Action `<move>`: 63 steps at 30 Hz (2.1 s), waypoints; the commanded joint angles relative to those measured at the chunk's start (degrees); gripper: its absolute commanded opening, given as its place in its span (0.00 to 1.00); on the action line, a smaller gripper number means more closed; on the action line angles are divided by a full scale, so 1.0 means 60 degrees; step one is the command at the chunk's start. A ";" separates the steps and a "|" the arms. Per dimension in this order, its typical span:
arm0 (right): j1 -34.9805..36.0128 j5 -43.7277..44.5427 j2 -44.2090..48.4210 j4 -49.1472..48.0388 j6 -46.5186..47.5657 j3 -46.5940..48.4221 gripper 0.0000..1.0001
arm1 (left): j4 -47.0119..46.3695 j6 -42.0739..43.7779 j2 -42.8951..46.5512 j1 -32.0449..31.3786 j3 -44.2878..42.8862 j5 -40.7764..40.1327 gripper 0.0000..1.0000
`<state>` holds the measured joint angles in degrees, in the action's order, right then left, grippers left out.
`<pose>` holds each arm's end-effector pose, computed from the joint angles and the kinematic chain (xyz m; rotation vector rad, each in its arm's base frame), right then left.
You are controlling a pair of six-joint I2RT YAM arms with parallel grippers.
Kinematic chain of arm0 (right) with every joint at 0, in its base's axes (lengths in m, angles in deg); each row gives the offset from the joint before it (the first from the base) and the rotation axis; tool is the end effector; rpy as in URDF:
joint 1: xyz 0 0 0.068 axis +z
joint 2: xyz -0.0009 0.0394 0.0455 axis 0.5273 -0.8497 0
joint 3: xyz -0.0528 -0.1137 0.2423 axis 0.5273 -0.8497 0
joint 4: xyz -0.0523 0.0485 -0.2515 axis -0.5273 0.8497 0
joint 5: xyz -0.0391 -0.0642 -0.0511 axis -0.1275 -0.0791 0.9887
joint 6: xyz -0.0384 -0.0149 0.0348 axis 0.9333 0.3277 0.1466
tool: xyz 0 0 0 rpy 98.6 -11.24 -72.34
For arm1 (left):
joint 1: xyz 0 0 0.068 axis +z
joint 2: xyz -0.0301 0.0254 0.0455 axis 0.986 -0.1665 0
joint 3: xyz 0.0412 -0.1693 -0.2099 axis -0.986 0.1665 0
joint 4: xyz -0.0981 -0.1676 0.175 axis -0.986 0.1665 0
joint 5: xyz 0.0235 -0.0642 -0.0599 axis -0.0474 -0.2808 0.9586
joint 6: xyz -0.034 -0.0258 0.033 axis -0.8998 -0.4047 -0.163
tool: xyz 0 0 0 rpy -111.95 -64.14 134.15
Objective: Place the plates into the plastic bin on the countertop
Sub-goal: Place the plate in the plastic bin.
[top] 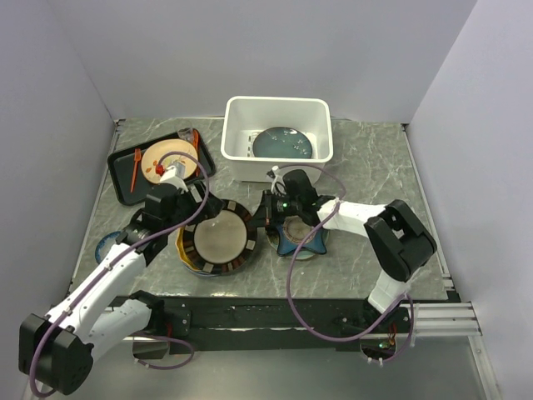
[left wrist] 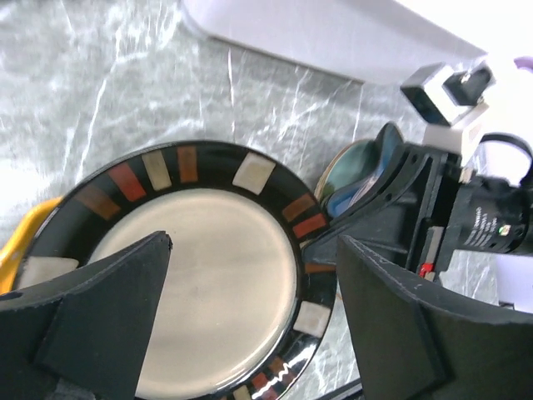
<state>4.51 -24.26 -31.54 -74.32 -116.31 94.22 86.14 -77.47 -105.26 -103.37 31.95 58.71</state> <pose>0.2749 0.2286 0.1847 -0.3478 2.3852 1.3894 0.1922 -0.0838 0.2687 -0.2655 2.1043 -0.7346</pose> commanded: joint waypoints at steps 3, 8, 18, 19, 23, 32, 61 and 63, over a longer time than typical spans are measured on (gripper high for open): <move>-0.0285 -0.0316 0.1371 -0.0774 -0.0238 0.0023 0.00 | -0.0196 0.0355 0.0091 -0.0040 -0.0767 -0.0328 0.88; -0.0709 -0.0506 0.2119 -0.0934 -0.0545 -0.0240 0.00 | -0.0108 0.0516 0.0091 0.0018 -0.0899 -0.0445 0.92; -0.1675 -0.0668 0.3744 -0.0451 -0.0443 -0.0694 0.00 | -0.0357 0.0428 0.0208 0.0428 -0.0811 -0.0167 0.95; -0.1763 -0.0653 0.3862 -0.0335 -0.0400 -0.0724 0.00 | -0.0372 0.0428 0.0165 0.0457 -0.0811 -0.0124 0.95; -0.2261 -0.0595 0.4404 0.0090 -0.0180 -0.0870 0.00 | -0.0489 0.0384 0.0193 0.0589 -0.0782 0.0096 0.95; -0.3258 -0.1150 0.5254 0.0194 -0.0209 -0.1266 0.00 | -0.2244 0.0238 -0.0274 0.0751 -0.0183 0.2305 0.93; -0.4679 -0.2557 0.6324 -0.0319 -0.0853 -0.1661 0.00 | -0.8385 -0.1740 -0.2882 0.0721 0.1034 0.6835 0.53; -0.4679 -0.2572 0.6324 -0.0392 -0.0897 -0.1647 0.00 | -0.8443 -0.1754 -0.3028 0.0707 0.1034 0.7009 0.46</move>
<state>-22.98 -34.88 3.30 -66.76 -117.88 82.96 40.92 -87.24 -122.46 -98.98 38.23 97.29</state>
